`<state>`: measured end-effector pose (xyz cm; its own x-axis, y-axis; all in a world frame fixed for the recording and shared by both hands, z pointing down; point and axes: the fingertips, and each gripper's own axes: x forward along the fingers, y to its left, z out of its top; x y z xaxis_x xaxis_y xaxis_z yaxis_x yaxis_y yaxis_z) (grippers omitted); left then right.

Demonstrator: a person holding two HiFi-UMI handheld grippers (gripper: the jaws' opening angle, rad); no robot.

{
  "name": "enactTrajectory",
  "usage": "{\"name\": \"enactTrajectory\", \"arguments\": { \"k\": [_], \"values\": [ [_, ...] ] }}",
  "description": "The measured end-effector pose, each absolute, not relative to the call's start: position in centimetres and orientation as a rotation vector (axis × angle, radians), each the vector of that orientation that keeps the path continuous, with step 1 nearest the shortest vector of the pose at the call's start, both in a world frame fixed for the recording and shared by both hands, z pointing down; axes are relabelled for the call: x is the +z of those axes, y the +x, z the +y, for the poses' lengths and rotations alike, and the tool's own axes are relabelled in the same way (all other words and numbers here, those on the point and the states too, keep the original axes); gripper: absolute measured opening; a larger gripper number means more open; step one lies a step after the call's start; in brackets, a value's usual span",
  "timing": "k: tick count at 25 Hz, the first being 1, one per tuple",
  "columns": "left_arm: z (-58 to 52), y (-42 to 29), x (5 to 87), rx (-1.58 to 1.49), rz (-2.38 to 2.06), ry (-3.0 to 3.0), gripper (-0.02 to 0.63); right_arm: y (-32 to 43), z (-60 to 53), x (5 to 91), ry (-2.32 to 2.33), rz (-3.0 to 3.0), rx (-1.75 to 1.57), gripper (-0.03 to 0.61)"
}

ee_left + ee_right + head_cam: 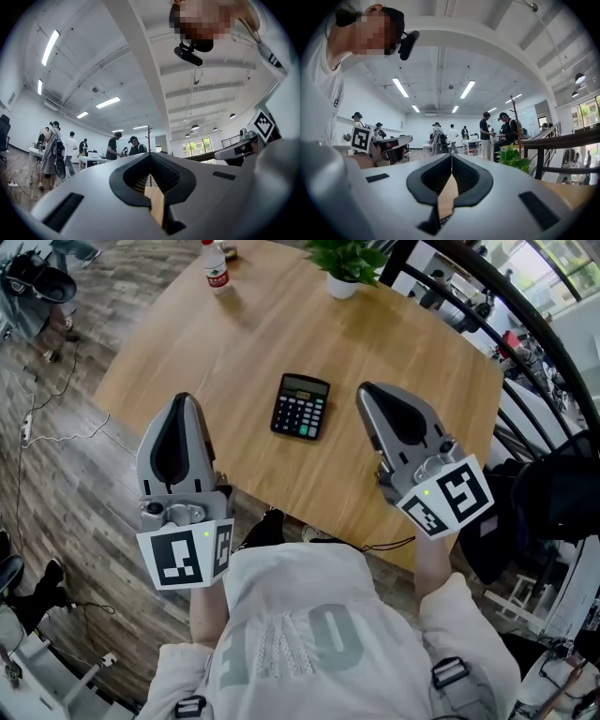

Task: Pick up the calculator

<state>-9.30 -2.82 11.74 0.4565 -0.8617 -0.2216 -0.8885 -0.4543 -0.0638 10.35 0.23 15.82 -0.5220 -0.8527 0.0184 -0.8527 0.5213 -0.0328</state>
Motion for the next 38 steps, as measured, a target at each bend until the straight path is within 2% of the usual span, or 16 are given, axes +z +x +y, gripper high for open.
{"name": "enactTrajectory", "arguments": {
  "k": [5,7,10,14,22,28,38],
  "values": [
    [-5.3,-7.8,12.5,0.241,1.495,-2.583,0.009,11.0,-2.5,14.4,1.453,-2.799,0.078,0.035],
    [-5.8,-7.2,12.7,0.241,1.474,-2.603,0.009,11.2,-3.8,13.6,1.424,-2.871,0.141,0.285],
    [-6.8,-6.4,13.4,0.229,1.454,-2.635,0.009,12.0,-6.0,12.6,1.417,-2.963,0.234,0.325],
    [-7.9,-5.1,14.8,0.181,1.432,-2.661,0.009,12.6,-9.6,14.8,1.201,-2.989,0.451,0.322],
    [-10.4,-4.5,18.4,0.147,1.493,-2.719,0.009,11.8,-16.5,25.3,0.704,-2.787,1.036,0.321],
    [-12.2,-5.3,23.1,-0.010,1.617,-2.752,0.009,9.3,-17.5,34.9,0.365,-2.482,1.201,0.321],
    [-14.6,-3.0,27.5,-0.092,1.580,-2.838,0.009,7.9,-15.5,43.6,0.040,-2.171,1.377,0.319]
  ]
}}
